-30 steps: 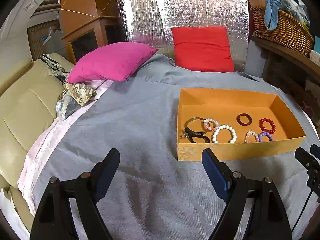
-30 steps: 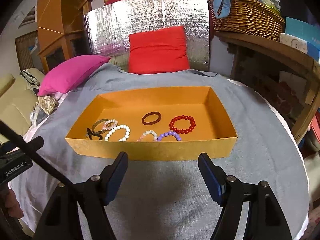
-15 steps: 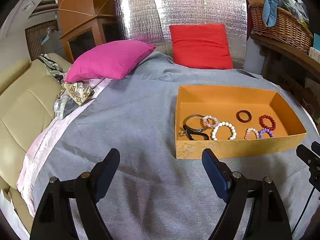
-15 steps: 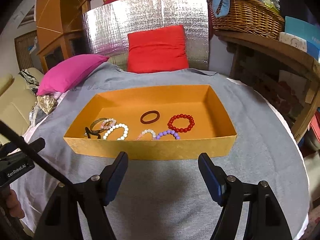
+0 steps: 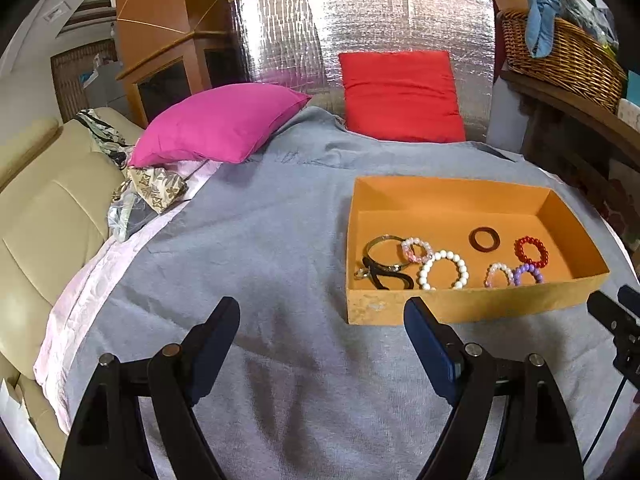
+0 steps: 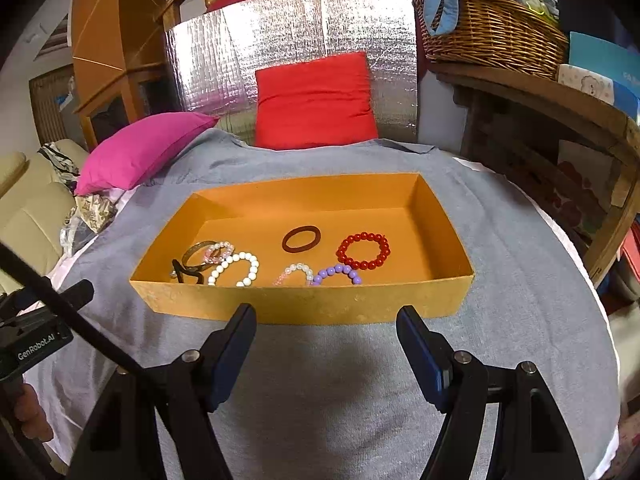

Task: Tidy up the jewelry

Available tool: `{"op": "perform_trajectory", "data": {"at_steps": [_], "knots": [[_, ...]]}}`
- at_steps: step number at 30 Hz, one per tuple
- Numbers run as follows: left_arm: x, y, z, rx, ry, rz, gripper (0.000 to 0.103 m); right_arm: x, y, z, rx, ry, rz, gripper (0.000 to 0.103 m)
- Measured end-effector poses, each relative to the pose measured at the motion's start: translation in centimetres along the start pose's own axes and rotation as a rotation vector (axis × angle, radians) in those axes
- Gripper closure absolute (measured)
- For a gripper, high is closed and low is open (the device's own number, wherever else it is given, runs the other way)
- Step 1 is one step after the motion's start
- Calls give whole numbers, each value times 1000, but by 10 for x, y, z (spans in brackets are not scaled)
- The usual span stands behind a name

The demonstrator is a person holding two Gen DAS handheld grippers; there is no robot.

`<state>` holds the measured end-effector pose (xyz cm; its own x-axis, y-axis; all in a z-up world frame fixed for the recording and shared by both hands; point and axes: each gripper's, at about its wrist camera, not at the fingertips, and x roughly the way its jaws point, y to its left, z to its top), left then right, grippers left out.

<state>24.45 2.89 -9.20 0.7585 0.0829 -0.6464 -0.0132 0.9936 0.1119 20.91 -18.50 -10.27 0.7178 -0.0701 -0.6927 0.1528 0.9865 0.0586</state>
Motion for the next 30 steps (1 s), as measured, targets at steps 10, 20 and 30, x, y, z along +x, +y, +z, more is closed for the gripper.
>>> {"op": "perform_trajectory", "data": {"at_steps": [10,20,30], "knots": [[-7,-1,11,-39,30,-13,19,4,5,3,18,44,21,26],[-15,-4,15,-34,18,-5,19,-6,-10,11,83,27,39,26],[-16,-10,16,-28,17,3,19,-13,-8,18,80,4,52,26]]}}
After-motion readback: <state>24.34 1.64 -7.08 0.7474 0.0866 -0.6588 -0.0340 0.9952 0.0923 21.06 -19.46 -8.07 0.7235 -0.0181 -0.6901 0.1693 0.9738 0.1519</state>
